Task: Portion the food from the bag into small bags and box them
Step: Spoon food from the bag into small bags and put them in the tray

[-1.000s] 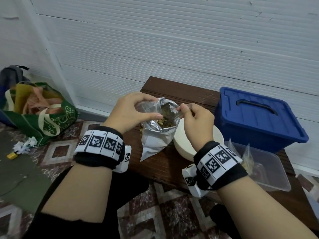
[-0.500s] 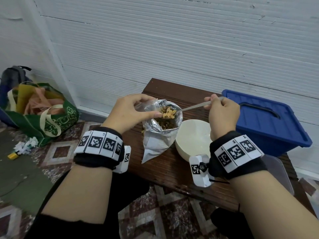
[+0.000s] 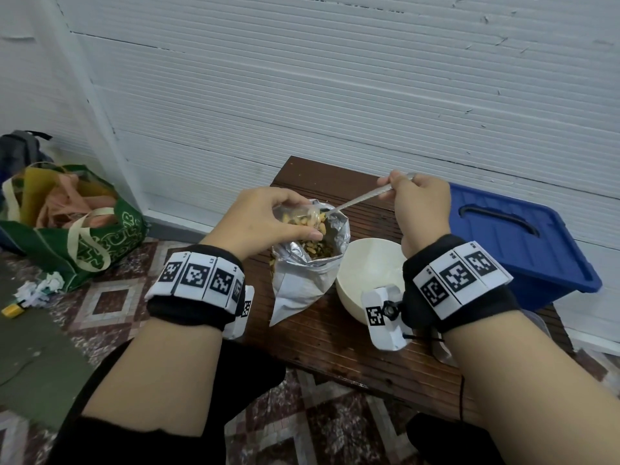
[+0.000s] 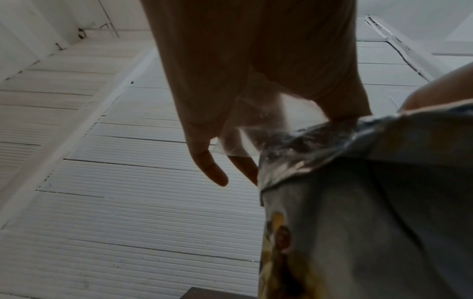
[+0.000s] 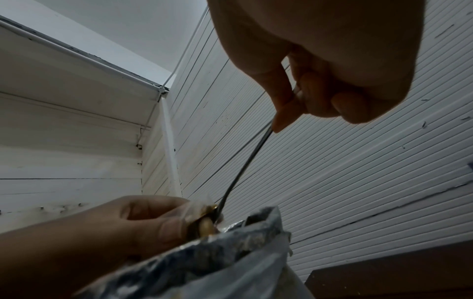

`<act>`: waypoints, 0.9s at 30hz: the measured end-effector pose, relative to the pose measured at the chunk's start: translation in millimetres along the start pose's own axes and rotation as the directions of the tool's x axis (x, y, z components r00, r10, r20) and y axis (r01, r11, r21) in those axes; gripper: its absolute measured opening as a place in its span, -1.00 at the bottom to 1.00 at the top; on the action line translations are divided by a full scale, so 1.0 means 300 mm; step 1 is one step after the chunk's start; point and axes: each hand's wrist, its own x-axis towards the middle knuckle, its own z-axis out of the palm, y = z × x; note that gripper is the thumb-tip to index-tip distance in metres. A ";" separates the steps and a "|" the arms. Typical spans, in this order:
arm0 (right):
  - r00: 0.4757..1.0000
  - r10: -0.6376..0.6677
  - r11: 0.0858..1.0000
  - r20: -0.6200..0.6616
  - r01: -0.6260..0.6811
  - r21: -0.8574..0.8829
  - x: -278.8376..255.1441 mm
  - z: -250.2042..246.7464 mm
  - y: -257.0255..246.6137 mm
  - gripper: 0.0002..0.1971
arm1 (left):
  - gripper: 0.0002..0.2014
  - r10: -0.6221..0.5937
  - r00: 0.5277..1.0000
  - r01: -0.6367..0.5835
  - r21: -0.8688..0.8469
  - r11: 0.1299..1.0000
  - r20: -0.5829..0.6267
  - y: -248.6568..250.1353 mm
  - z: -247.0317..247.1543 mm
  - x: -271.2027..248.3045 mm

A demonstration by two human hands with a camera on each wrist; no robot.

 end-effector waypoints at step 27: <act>0.905 -0.416 0.907 -0.093 0.421 0.037 -0.046 -0.060 -0.011 -0.76 | -0.72 -0.061 0.972 0.009 -0.223 0.975 -0.226 -0.018 0.012 -0.002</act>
